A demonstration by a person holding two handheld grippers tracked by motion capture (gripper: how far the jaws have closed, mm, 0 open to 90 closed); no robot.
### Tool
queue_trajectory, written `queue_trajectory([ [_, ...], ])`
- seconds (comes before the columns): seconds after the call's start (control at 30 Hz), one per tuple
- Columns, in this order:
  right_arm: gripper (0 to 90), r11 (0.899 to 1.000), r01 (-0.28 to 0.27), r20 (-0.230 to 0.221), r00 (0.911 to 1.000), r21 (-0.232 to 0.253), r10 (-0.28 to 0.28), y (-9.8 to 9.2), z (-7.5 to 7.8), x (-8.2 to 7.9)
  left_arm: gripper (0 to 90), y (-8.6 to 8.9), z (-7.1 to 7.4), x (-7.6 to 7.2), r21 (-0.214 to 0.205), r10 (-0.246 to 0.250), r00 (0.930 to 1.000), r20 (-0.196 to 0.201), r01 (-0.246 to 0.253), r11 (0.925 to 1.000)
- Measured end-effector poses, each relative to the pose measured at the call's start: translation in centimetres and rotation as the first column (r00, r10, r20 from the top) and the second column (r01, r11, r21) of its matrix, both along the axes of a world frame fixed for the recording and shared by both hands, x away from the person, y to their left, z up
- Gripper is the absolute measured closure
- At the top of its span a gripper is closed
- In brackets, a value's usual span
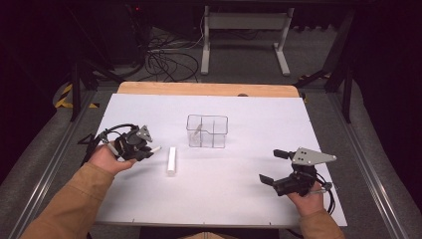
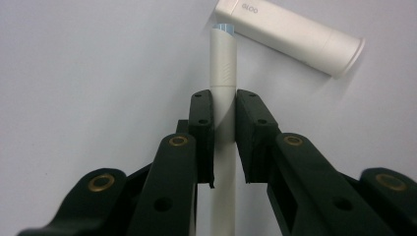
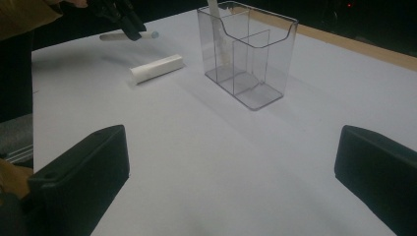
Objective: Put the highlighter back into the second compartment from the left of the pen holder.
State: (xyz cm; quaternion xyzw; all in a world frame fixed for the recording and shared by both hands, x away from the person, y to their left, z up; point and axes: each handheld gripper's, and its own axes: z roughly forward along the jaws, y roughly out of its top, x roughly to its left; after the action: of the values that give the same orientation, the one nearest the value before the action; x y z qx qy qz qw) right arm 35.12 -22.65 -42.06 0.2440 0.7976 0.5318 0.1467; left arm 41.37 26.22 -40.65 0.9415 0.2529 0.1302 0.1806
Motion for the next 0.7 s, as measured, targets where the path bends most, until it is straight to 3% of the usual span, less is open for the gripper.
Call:
queue_trajectory([
  [0.23, 0.5, 1.0, 0.0, 0.001, 1.0, 0.003, 0.0, 0.0, 0.0, 0.0, 78.4, -0.1, 0.8, -0.1, -0.025, -0.001, 0.9995, 0.03, 0.001, 0.9997],
  [0.4, 0.5, 1.0, -0.001, 0.0, 1.0, 0.004, 0.001, 0.0, 0.0, 0.0, 78.4, -0.1, 2.0, -0.4, -0.085, 0.003, 0.9981, 0.061, 0.002, 0.9963],
  [0.7, 0.5, 1.0, -0.007, -0.003, 1.0, 0.008, 0.007, 0.0, 0.0, 0.0, 78.4, 0.3, 3.7, -0.6, -0.23, 0.029, 0.9912, 0.129, 0.002, 0.9732],
])
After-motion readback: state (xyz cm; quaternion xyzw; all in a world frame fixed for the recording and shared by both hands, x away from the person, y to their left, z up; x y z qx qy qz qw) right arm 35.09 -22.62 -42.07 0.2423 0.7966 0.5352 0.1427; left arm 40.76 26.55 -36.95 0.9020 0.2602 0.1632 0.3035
